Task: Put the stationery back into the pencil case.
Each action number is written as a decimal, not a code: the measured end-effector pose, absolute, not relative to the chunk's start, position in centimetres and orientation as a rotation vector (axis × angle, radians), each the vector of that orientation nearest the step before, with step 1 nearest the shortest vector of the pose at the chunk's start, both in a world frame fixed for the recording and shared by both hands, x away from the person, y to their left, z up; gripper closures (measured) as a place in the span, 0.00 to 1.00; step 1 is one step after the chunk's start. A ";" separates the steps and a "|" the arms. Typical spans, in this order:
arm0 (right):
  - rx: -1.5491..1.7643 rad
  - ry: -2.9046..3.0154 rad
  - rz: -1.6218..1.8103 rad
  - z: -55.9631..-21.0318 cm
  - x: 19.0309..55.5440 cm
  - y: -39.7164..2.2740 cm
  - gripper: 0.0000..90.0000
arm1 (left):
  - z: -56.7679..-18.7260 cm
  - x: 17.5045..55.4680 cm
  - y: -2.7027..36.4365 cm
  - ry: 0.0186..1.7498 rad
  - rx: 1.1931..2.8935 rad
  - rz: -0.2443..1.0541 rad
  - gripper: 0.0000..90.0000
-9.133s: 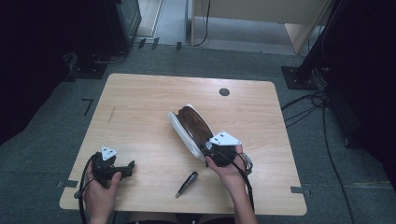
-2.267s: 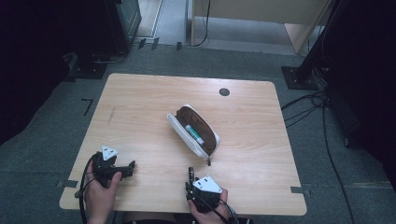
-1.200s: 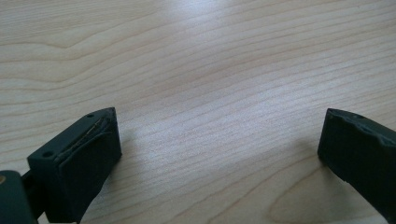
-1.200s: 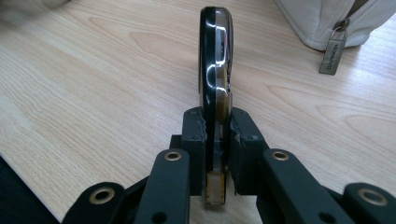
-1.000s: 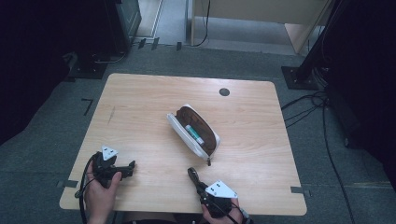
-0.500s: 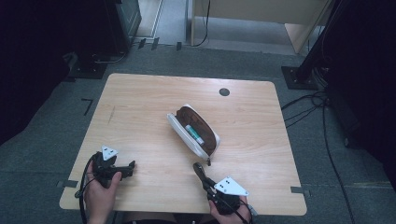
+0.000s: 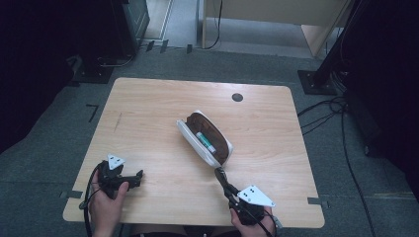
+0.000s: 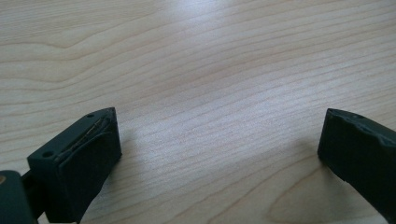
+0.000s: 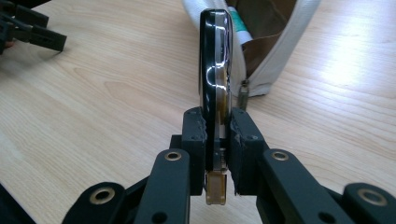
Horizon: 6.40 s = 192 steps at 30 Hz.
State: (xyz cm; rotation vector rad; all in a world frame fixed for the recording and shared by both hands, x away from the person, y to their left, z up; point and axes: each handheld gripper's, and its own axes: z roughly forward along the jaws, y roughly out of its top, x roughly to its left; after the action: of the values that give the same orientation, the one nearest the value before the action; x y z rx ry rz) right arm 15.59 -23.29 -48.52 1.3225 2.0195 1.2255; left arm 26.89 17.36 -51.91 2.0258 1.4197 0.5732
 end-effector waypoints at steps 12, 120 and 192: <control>1.349 1.967 1.205 -47.7 16.1 -24.8 0.87 | -51.9 26.9 17.4 1.420 2.026 0.573 0.00; 1.328 2.205 1.040 -45.9 29.5 -20.2 0.83 | -51.9 26.9 17.3 1.419 2.028 0.573 0.00; 1.644 1.874 0.865 -49.9 19.6 -35.5 0.00 | -51.9 26.9 17.3 1.419 2.028 0.573 0.00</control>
State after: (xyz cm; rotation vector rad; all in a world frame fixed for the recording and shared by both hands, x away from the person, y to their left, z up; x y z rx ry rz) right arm 19.62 -35.52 -49.93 1.6442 1.8739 0.8651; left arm 26.92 17.35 -51.90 2.0284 1.4191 0.5730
